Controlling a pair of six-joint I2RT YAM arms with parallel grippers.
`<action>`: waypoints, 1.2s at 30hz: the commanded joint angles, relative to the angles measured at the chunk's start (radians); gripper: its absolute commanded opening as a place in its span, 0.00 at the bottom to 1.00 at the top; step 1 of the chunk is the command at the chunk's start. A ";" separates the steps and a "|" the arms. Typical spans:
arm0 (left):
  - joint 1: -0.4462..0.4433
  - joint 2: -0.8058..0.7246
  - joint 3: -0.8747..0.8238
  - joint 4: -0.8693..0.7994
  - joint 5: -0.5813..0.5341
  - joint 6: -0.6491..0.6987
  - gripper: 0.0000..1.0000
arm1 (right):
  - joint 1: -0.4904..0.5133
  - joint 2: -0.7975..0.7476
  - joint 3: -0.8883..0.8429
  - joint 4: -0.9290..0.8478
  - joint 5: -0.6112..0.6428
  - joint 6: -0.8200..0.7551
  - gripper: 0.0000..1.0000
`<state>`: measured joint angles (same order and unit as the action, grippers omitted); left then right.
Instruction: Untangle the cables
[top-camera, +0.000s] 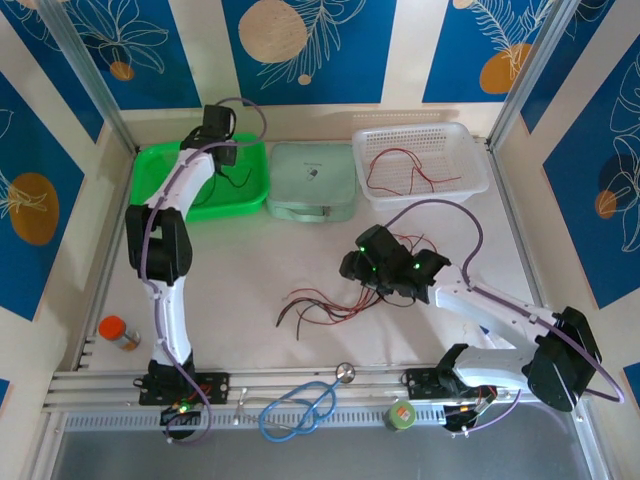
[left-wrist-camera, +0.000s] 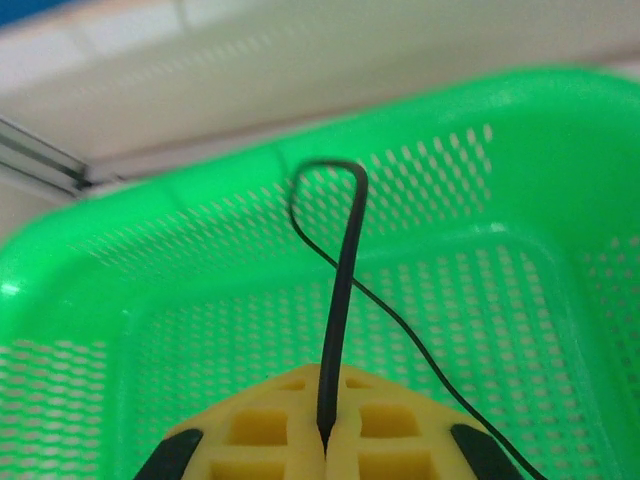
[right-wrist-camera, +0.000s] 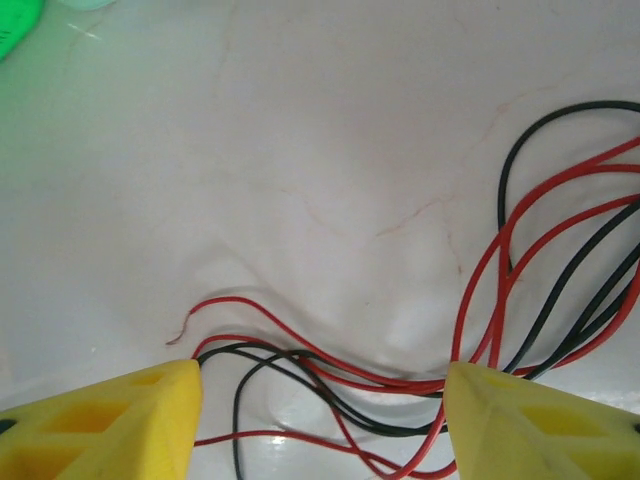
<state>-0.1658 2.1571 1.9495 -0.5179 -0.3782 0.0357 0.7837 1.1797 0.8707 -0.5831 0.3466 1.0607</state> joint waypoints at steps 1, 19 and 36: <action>0.006 -0.016 -0.017 0.017 0.079 -0.058 0.00 | 0.004 -0.016 0.059 -0.143 -0.014 -0.027 0.65; 0.000 -0.246 -0.030 -0.102 0.290 -0.071 0.74 | -0.173 0.234 0.050 -0.131 -0.094 -0.175 0.50; -0.137 -0.614 -0.144 -0.278 0.329 -0.100 0.88 | -0.152 0.320 0.034 -0.047 -0.100 -0.116 0.17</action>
<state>-0.2684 1.5955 1.8442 -0.7403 -0.0490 -0.0494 0.6273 1.5150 0.9085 -0.6308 0.2359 0.9314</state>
